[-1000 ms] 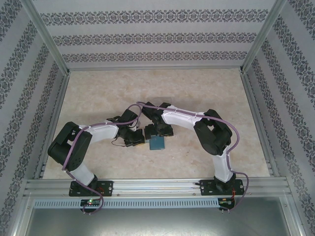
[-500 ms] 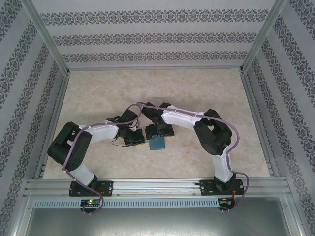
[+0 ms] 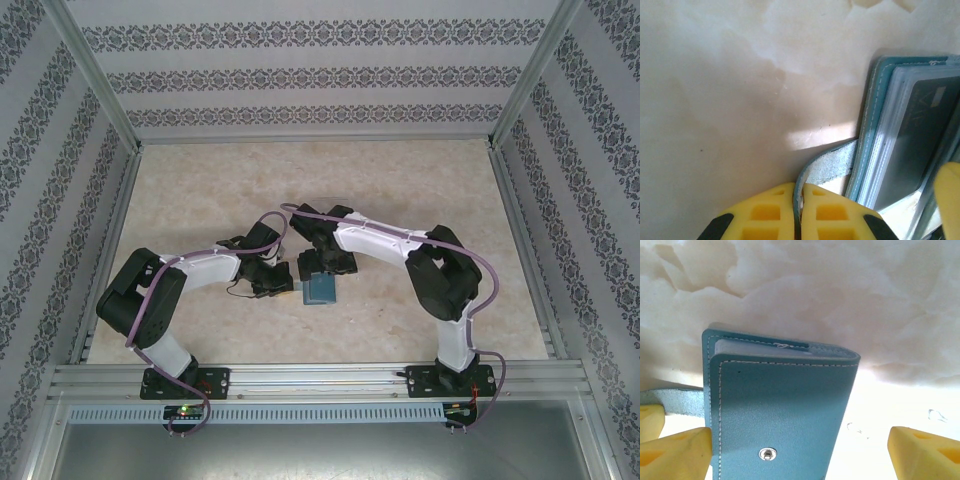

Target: Take the credit cards out of the card holder

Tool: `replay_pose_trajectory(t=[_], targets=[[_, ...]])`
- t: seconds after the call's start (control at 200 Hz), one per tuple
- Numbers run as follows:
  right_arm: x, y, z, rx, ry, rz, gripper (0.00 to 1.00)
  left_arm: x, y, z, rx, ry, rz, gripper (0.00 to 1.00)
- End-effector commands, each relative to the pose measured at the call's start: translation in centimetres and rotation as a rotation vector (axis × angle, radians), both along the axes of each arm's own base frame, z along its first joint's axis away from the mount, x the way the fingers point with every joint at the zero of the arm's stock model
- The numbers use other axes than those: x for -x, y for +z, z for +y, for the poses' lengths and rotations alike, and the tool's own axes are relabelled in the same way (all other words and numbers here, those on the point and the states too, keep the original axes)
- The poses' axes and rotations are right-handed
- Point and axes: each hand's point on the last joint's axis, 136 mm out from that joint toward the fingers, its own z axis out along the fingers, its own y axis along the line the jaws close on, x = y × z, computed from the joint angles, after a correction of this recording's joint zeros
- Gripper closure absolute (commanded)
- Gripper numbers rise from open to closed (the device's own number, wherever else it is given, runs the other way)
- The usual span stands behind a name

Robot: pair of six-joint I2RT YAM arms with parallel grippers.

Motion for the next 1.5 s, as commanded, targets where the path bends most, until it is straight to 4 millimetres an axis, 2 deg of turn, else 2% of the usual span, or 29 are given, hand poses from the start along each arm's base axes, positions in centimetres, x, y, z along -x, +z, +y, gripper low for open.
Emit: replay_pose_trajectory(t=[0.0, 0.41, 0.794, 1.154, 1.379, 1.494], targets=[[0.9, 1.0, -1.5, 0.059, -0.005, -0.013, 0.11, 0.2, -0.2, 1.2, -0.052, 0.022, 0.002, 0.93], [1.4, 2.9, -4.5, 0.136, -0.012, -0.043, 0.16, 0.0, -0.2, 1.0, -0.050, 0.025, 0.002, 0.93], [1.8, 3.2, -8.3, 0.182, -0.063, -0.046, 0.18, -0.1, -0.3, 1.0, -0.056, 0.028, 0.007, 0.93], [2.2, 0.9, -11.3, 0.293, -0.069, -0.025, 0.13, -0.2, -0.3, 1.1, -0.065, 0.028, 0.013, 0.93], [2.2, -0.7, -11.7, 0.330, -0.064, -0.008, 0.11, -0.3, -0.2, 1.1, -0.073, 0.027, 0.012, 0.93], [2.2, -1.0, -11.4, 0.312, -0.067, -0.004, 0.12, -0.4, 0.1, 1.2, -0.080, 0.027, 0.009, 0.89]])
